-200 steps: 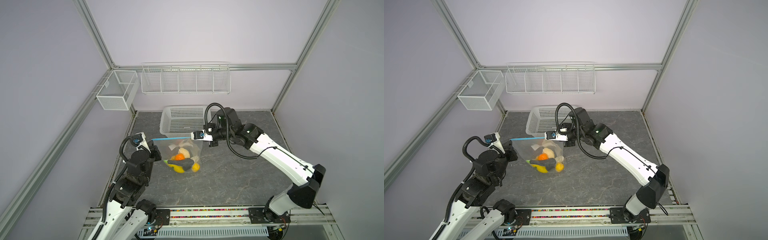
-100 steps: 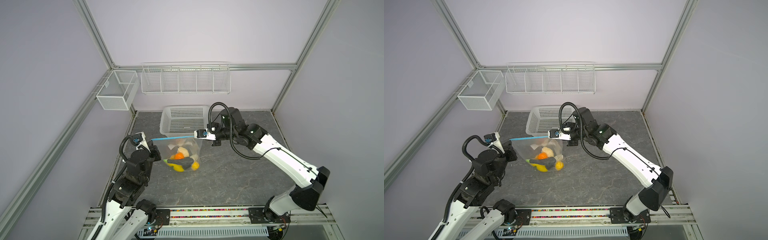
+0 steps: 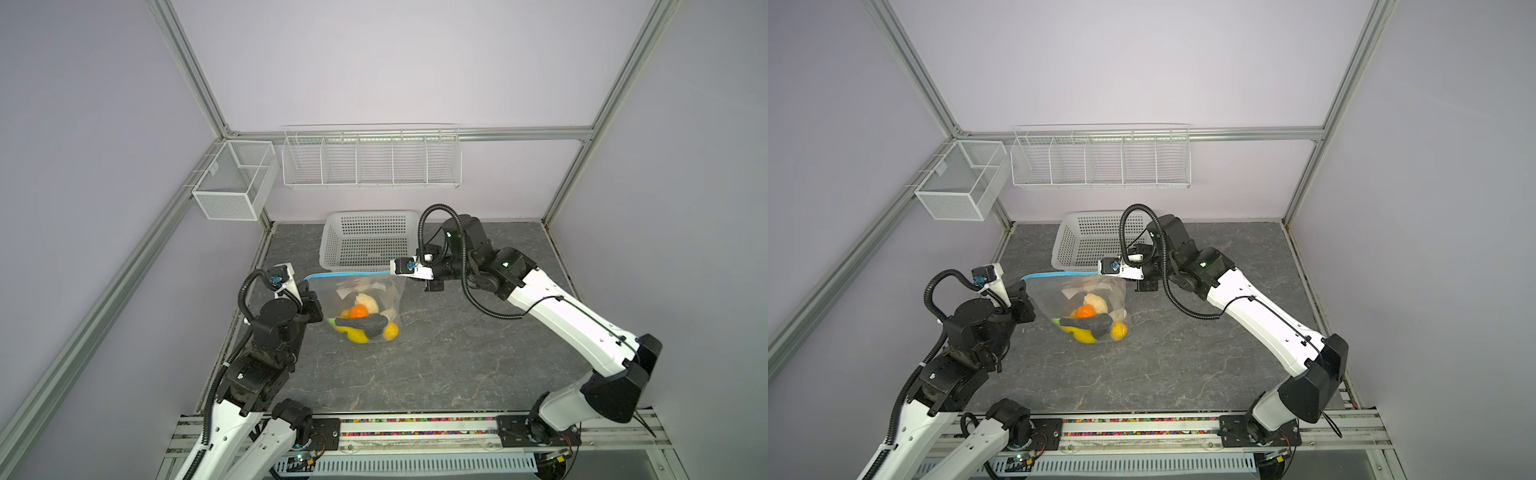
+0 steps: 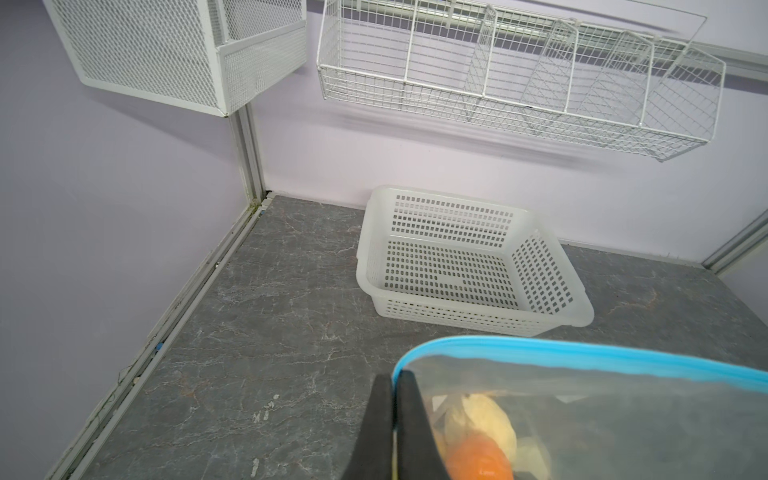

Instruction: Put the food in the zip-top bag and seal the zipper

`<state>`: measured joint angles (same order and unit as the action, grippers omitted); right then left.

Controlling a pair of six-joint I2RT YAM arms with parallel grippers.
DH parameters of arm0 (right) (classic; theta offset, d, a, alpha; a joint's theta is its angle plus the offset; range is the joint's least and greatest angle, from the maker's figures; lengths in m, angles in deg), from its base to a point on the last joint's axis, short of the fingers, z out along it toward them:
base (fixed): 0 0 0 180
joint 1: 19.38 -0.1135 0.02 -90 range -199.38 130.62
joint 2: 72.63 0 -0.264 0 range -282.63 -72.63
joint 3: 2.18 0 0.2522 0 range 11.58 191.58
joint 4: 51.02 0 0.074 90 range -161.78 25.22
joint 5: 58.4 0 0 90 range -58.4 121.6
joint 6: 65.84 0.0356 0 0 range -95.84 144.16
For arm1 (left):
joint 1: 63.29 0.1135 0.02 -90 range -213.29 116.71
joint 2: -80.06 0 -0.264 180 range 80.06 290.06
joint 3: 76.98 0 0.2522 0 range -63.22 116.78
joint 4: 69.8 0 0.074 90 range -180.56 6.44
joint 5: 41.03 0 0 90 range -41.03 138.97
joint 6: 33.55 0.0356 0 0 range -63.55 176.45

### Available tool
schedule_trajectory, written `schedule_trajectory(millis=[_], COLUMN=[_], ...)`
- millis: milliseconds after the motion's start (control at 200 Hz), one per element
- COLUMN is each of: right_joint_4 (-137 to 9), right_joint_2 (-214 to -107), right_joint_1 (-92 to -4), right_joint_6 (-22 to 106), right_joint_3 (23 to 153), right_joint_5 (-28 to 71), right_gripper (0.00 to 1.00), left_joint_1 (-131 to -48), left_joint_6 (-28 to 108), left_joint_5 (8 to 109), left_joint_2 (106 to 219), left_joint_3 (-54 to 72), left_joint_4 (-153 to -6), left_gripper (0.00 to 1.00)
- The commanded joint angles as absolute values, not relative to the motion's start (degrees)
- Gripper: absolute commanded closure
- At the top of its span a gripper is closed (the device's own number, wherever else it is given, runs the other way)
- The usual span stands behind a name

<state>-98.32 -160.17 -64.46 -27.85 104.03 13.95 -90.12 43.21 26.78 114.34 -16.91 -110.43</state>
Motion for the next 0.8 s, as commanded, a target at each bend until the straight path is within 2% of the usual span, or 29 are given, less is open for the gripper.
schedule_trajectory(millis=[0, 75, 135, 260, 355, 535, 725, 795], right_joint_4=[-97.3, -97.2, -97.7, -100.3, -103.0, -108.0, -108.1, -108.1], right_joint_2=[-159.9, -161.2, -162.7, -166.5, -169.5, -174.4, -175.9, -176.1], right_joint_1=[-66.0, -67.0, -67.7, -69.0, -70.0, -70.6, -70.8, -70.9], right_joint_6=[-26.9, -26.1, -25.6, -25.6, -24.1, -21.6, -20.9, -20.9], right_joint_3=[104.9, 106.4, 108.1, 112.1, 116.0, 122.5, 124.0, 124.2], right_joint_5=[12.0, 12.1, 11.8, 12.1, 14.0, 15.7, 15.5, 15.5], right_gripper=[0.70, 0.56, 0.50, 0.44, 0.44, 0.55, 0.80, 0.86], left_joint_1=[-89.8, -89.8, -89.8, -89.8, -89.8, -89.8, -89.8, -89.8], left_joint_6=[45.1, 46.1, 46.5, 47.3, 47.5, 47.9, 48.1, 48.1], left_joint_5=[32.4, 35.2, 36.9, 38.5, 38.8, 39.0, 39.0, 39.0], left_joint_2=[113.5, 113.2, 113.0, 112.5, 112.2, 112.3, 112.4, 112.4], left_joint_3=[-15.2, -14.9, -14.5, -14.4, -14.5, -14.4, -14.9, -15.1], left_joint_4=[-107.6, -106.7, -106.5, -105.9, -105.7, -105.8, -105.4, -105.1], left_gripper=[1.00, 1.00, 1.00, 1.00, 1.00, 1.00, 1.00, 1.00])
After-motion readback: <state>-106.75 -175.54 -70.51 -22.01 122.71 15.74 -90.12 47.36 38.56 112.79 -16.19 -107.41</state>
